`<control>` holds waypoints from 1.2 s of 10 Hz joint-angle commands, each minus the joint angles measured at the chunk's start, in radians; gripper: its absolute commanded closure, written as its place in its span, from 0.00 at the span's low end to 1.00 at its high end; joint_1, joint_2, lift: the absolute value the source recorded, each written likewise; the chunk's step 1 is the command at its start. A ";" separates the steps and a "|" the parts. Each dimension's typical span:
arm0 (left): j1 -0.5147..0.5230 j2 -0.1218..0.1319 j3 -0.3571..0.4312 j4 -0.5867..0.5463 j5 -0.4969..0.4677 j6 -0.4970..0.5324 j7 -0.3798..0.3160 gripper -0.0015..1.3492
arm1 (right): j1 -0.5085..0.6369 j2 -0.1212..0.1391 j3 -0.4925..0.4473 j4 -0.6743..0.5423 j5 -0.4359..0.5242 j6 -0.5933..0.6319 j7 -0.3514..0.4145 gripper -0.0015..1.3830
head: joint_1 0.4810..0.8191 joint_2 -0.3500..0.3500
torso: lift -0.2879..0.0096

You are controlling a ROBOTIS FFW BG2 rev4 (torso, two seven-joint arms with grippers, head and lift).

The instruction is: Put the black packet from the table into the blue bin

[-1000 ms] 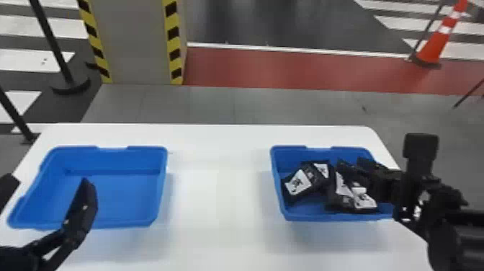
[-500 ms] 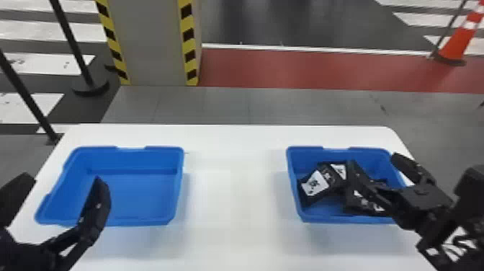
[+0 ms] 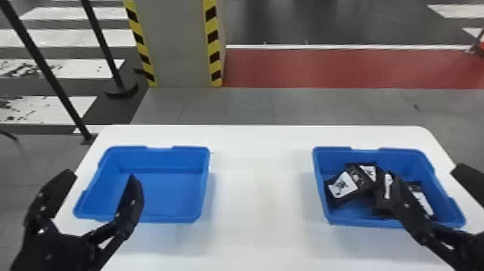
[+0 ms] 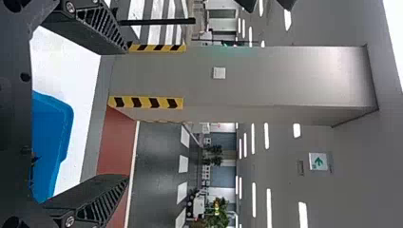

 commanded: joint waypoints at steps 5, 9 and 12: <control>-0.003 0.009 -0.013 0.000 -0.004 0.006 0.000 0.08 | 0.078 0.015 -0.010 0.006 -0.016 -0.009 -0.039 0.07 | 0.63 0.53 | 0.60; -0.005 0.009 -0.015 0.000 -0.006 0.016 0.000 0.08 | 0.117 0.021 -0.010 0.006 -0.040 -0.043 -0.040 0.10 | 0.63 0.52 | 0.60; 0.000 0.009 -0.015 -0.002 -0.004 0.013 0.000 0.08 | 0.113 0.021 -0.008 0.011 -0.044 -0.043 -0.043 0.11 | 0.63 0.51 | 0.60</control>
